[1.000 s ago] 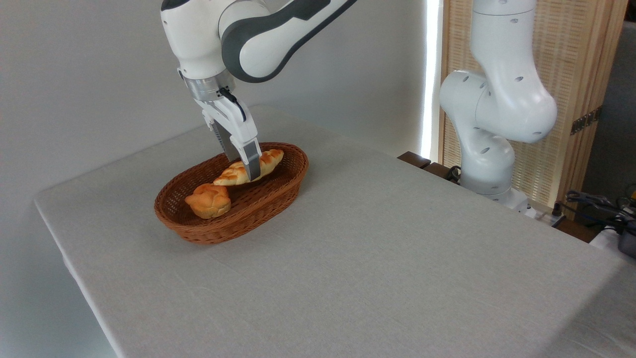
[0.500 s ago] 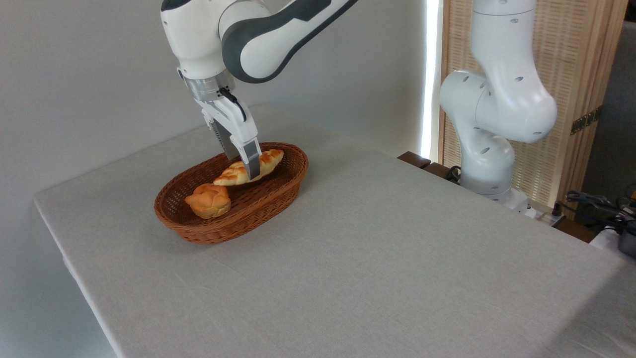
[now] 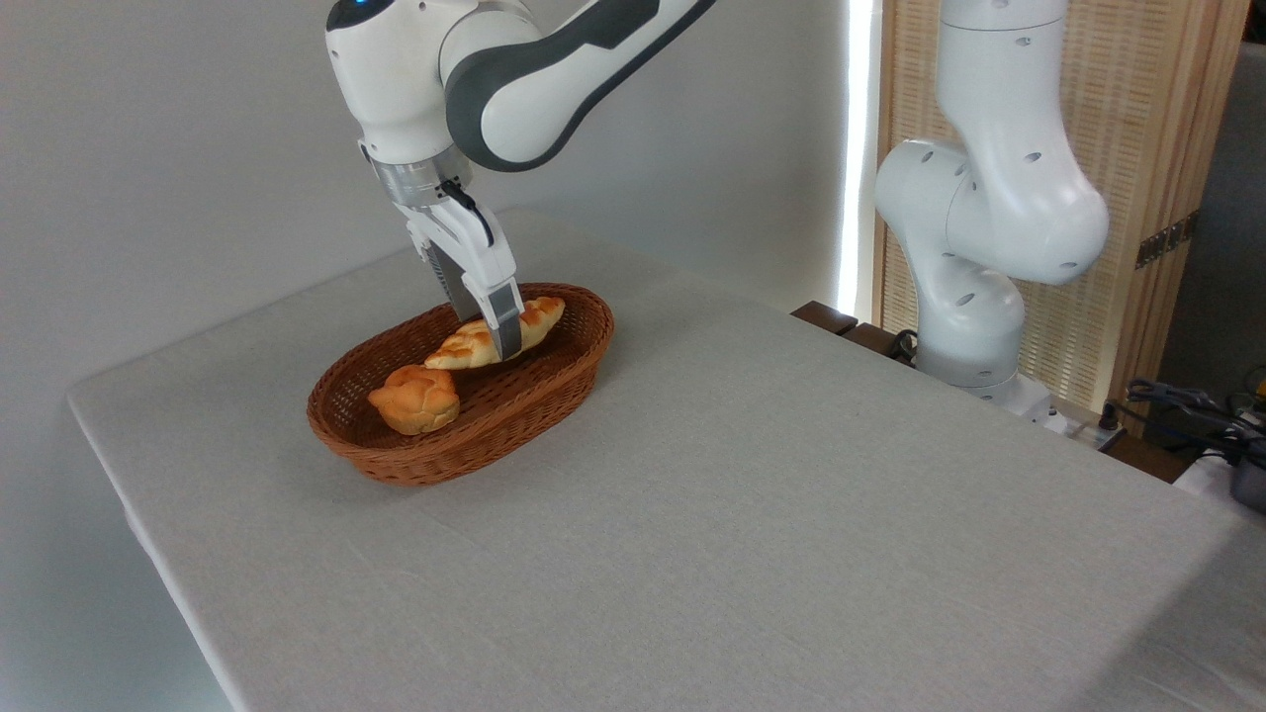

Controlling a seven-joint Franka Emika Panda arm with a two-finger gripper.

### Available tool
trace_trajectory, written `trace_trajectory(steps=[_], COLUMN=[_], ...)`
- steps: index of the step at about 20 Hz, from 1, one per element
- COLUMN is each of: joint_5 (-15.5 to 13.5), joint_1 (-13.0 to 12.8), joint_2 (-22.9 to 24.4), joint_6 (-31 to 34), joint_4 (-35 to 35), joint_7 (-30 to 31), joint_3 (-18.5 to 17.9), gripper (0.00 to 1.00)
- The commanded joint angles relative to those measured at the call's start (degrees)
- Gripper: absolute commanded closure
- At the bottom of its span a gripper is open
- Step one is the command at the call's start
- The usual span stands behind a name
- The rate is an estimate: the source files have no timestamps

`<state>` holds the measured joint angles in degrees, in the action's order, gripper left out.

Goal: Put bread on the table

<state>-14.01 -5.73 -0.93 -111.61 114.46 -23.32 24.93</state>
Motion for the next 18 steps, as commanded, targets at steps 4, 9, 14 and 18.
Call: trace_trajectory(steps=[4,9,14,18], joint_5=[-1.1,-1.0,-0.4,-0.4], joint_1=[-0.3,-0.3,-0.3,-0.3], joint_2=[-0.1,-0.1,-0.1,-0.1], joint_6=[-1.9,-1.9,-2.4,-2.4], joint_4=[1.5,1.6,1.6,1.6], joint_7=[0.7,1.0,0.9,0.9], joint_3=[0.6,0.6,0.6,0.6], gripper=[0.00,0.21,0.79,0.84])
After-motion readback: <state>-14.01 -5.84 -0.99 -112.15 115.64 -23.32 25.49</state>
